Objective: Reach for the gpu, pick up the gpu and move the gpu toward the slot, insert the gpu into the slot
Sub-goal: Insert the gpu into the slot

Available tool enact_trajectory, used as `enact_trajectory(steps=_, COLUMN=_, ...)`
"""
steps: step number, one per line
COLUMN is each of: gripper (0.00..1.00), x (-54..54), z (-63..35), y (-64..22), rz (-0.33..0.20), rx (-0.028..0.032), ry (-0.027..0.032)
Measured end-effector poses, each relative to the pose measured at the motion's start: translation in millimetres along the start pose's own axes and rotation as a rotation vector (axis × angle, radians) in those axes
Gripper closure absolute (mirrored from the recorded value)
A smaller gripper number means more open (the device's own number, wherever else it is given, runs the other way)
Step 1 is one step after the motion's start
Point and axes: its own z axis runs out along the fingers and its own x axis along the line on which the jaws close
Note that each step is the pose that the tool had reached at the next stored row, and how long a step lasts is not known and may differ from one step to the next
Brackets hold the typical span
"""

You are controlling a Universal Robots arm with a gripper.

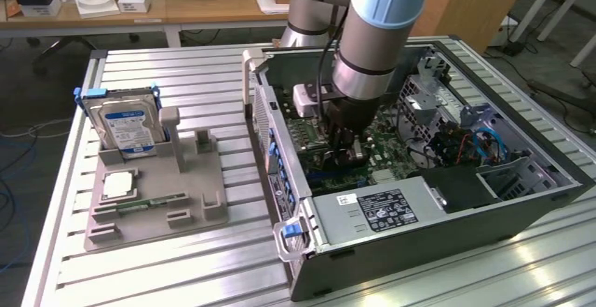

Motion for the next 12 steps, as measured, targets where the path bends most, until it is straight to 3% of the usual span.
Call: enact_trajectory(steps=12, gripper=0.73, x=0.3, z=3.9, y=1.8, rz=-0.004, rx=-0.0006, ry=-0.0007)
